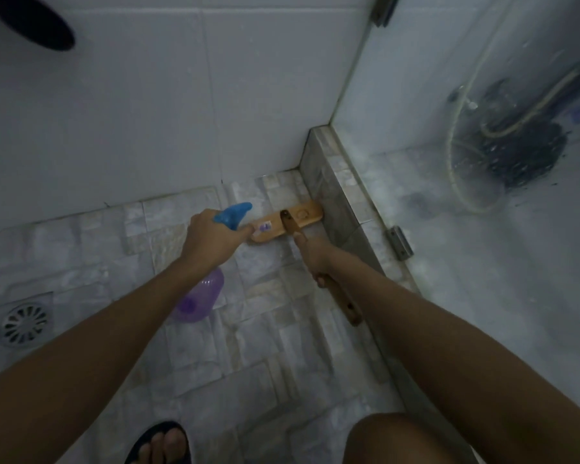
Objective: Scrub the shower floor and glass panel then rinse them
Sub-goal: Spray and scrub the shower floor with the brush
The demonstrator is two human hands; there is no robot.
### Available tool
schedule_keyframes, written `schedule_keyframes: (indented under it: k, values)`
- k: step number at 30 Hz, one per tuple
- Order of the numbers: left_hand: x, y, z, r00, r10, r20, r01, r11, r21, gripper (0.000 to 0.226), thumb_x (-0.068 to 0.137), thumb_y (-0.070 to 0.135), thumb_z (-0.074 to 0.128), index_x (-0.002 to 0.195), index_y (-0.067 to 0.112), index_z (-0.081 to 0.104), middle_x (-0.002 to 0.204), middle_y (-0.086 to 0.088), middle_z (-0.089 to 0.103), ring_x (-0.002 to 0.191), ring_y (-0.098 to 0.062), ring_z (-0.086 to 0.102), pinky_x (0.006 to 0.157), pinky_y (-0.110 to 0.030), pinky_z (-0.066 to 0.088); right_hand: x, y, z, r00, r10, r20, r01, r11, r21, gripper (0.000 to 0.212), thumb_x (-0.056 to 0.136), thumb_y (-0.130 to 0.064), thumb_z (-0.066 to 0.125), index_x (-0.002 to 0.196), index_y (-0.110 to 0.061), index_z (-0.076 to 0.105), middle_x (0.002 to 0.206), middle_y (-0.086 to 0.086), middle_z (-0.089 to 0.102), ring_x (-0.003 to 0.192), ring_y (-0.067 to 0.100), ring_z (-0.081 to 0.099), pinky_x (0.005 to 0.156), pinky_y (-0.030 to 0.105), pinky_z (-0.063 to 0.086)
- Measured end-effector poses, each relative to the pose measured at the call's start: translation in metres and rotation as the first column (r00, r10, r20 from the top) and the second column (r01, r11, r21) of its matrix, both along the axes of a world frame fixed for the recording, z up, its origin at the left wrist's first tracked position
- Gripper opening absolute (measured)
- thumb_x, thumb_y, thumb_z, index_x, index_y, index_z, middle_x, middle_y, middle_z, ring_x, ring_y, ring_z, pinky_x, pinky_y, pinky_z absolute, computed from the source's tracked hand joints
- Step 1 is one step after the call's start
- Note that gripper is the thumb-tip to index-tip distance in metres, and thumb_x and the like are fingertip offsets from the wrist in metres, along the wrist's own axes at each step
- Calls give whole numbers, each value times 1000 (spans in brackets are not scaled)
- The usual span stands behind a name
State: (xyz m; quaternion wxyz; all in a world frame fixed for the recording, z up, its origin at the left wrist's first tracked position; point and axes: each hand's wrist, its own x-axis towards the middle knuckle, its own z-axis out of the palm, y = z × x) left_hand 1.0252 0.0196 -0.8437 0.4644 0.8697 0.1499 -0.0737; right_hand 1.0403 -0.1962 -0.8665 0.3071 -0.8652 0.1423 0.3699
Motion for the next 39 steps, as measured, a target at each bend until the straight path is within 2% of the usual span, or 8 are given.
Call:
schedule_keyframes:
  k: [6,14,21,25,29,31,33,39]
  values:
    - [9,3,-7,999,39,11,-39,999,-19,47,75,47,83,75,4,66,67,-8,63,54,-15,57,50,-26,42,-47,-25,8,999,39,-29,-40,999,-29,42,109,-46,28,101,-14,52,77,8,52,54,18,50,32,23,40]
    - [24,4,-7,998,23,51,-23,1000,-2,47,75,48,83,64,8,63,60,-6,61,52,-19,58,51,-30,43,38,20,-3,1000,2,-15,-3,999,-39,44,109,-21,36,153,-16,36,114,24,56,59,30,61,50,40,54]
    - [21,14,6,991,21,133,-11,997,-75,37,81,45,81,95,12,74,61,-2,56,61,-22,58,64,-30,45,-31,-7,12,997,-47,-66,45,998,-38,56,106,-57,26,109,-9,53,72,15,57,43,23,51,39,28,46]
    - [22,22,-3,992,102,70,-100,994,-34,50,75,61,79,72,13,65,64,-4,62,58,-23,62,56,-28,44,-50,-13,27,996,49,-76,-57,992,-112,51,108,-51,25,80,-15,46,68,7,47,51,17,46,43,26,40]
    - [21,27,-6,991,123,59,-122,992,-20,57,74,63,78,74,6,67,68,-11,67,61,-29,66,59,-39,53,-2,6,23,995,1,-104,-12,994,-108,37,109,-31,38,132,-4,50,78,12,52,51,22,53,41,31,48]
    - [22,36,-7,986,153,65,-150,988,-45,57,72,62,80,77,6,69,72,-11,71,66,-28,70,65,-44,59,39,24,19,995,24,-98,-34,994,-101,70,94,-1,65,154,-8,28,100,17,54,72,30,61,59,38,57]
    - [23,43,-8,987,157,45,-153,986,-73,59,71,63,80,78,5,69,74,-11,72,67,-28,71,66,-48,62,74,43,21,973,226,-54,-232,957,-174,102,73,7,84,154,-2,23,127,24,57,97,36,62,70,40,51]
    - [15,51,-1,991,128,38,-126,991,-51,61,71,64,80,69,6,63,70,-15,69,66,-31,70,67,-44,59,92,58,16,973,232,-18,-230,949,-214,92,66,2,89,142,-5,38,129,23,59,92,33,61,61,34,50]
